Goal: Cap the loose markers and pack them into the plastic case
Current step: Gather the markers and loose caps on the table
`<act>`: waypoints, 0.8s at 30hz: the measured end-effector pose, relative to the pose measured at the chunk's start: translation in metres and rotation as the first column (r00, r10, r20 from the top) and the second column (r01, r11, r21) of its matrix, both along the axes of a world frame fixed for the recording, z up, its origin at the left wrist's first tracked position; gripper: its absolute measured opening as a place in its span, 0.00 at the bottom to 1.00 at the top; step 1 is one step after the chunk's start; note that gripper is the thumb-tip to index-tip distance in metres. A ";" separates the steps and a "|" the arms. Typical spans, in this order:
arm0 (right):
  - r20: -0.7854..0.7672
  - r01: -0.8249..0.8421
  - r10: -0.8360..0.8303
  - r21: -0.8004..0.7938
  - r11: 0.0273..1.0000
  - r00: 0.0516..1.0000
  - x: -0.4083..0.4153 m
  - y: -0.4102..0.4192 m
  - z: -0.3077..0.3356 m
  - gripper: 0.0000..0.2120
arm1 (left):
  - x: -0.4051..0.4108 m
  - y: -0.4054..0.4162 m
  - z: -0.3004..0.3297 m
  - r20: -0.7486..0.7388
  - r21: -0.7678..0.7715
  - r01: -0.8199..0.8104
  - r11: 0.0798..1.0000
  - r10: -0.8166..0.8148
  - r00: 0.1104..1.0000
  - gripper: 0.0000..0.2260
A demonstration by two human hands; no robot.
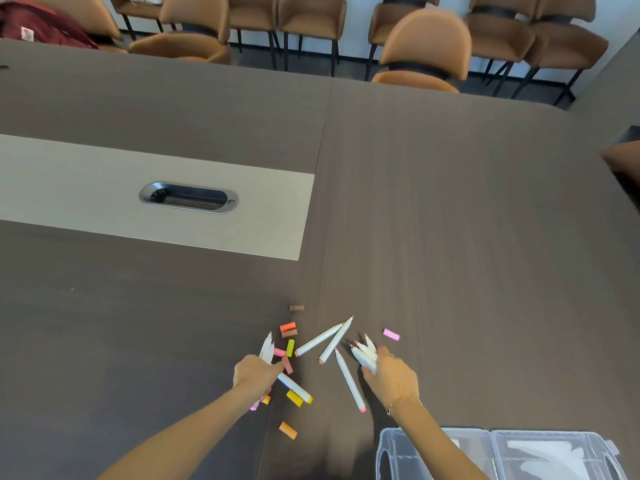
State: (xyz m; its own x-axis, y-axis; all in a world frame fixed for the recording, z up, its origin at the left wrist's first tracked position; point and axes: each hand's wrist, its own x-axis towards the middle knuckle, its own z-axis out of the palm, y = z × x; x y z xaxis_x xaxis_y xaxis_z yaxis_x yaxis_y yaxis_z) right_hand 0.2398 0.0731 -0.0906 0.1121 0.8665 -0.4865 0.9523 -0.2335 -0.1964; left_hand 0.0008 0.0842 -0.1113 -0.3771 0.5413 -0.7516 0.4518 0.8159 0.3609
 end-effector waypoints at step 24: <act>-0.132 0.055 -0.058 -0.022 0.998 0.990 -0.027 -0.033 -0.012 0.18 | 0.031 0.077 0.041 -0.246 0.235 0.581 0.779 -0.531 0.811 0.12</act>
State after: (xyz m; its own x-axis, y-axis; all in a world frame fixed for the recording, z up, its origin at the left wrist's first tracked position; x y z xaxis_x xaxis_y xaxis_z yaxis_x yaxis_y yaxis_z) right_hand 0.2123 0.0398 -0.1026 0.0939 0.8517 -0.5156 0.9033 -0.2906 -0.3155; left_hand 0.0321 0.1616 -0.0698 -0.0416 0.8723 -0.4872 0.8648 0.2756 0.4197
